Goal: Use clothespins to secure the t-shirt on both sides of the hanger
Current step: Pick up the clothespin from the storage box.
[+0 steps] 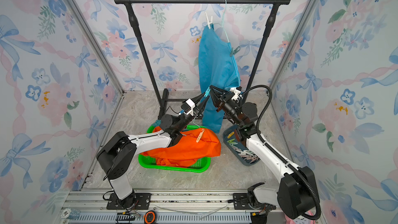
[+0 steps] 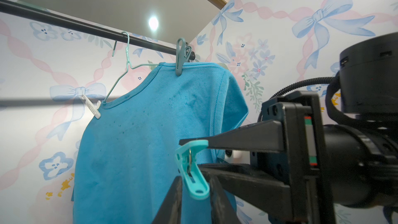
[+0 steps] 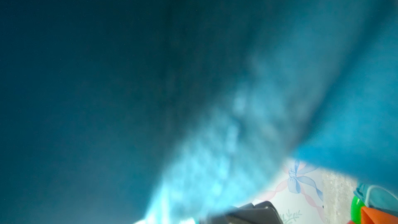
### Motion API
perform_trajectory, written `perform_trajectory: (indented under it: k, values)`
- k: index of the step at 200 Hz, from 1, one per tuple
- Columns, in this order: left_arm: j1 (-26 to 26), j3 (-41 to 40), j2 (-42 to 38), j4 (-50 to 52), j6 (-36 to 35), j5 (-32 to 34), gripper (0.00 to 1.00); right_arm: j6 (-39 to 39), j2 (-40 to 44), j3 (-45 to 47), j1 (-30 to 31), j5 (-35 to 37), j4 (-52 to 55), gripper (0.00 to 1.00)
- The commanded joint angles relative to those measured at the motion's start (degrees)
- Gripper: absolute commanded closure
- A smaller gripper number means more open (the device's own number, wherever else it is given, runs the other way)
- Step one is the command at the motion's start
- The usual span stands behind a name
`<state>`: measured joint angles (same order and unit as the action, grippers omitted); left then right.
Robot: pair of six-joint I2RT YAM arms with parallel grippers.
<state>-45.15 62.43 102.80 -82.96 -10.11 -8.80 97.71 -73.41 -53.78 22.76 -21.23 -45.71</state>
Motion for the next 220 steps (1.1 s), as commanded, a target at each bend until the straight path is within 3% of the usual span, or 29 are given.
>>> perform_trajectory:
  k: [1,35,62,125,172,199,220]
  values:
    - [-0.4,1.4,-1.7,-0.4,-0.6,0.1,0.76,-0.8,-0.1,0.1,-0.4,-0.4,-2.0,0.82]
    - [-0.4,1.6,-2.0,-0.3,-0.8,0.1,0.69,-0.5,-0.2,0.6,-0.5,-0.4,-2.5,0.82]
    - [-0.3,1.2,-2.0,-0.3,-1.2,-0.2,0.80,-0.4,-0.3,0.9,-0.5,-0.3,-2.8,0.82]
    - [-0.6,0.8,-2.2,-0.5,-1.8,-0.4,0.86,-0.4,0.0,1.9,-0.8,-0.5,-3.0,0.81]
    - [-0.3,-1.5,-4.1,1.3,-1.9,-0.6,0.87,-1.4,0.7,2.9,-2.0,-1.4,-2.7,0.43]
    - [1.0,-3.0,-6.4,4.6,0.6,-2.2,0.87,-2.6,2.1,4.2,-3.7,-2.7,-1.7,0.27]
    - [2.5,-3.2,-10.0,14.9,1.9,-2.7,0.87,-5.3,4.7,6.0,-7.0,-5.4,1.3,0.19]
